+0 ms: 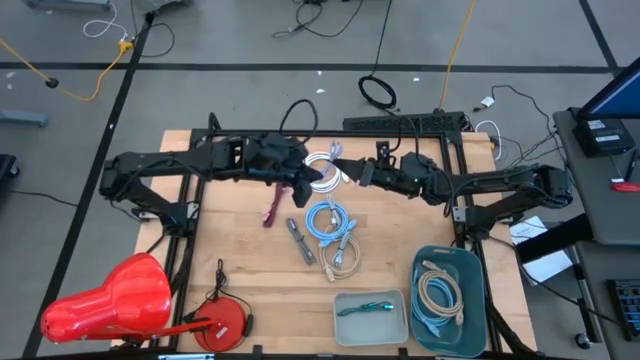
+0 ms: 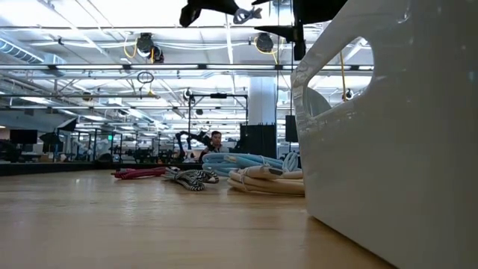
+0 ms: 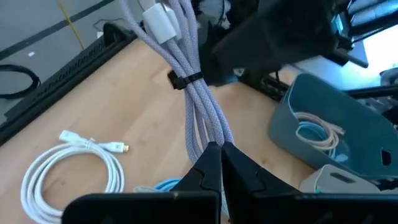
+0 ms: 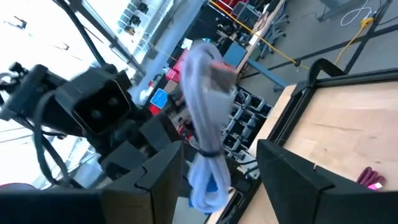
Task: Pick & Place USB Port
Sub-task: Put the gray and white USB cable into the gray bin
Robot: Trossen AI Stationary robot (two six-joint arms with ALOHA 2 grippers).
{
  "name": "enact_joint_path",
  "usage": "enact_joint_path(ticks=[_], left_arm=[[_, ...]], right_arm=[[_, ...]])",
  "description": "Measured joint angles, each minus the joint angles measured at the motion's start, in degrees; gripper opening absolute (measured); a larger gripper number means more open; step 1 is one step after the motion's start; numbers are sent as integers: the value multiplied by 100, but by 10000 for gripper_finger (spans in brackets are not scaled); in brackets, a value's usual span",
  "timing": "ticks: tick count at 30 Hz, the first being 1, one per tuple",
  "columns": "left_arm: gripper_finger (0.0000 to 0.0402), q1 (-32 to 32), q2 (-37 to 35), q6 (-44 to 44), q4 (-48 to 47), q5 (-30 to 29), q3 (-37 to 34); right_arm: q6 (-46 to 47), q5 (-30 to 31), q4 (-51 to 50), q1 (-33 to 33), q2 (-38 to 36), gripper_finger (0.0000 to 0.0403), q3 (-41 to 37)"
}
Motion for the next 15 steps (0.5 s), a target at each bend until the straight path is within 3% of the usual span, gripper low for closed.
enact_joint_path(ticks=[10,15], left_arm=[[0,63,184,-36,163,360,-3],[0,91,281,-103,370,531,0]], right_arm=[[18,38,-42,15,1,196,0],[16,127,-128,15,1,174,0]])
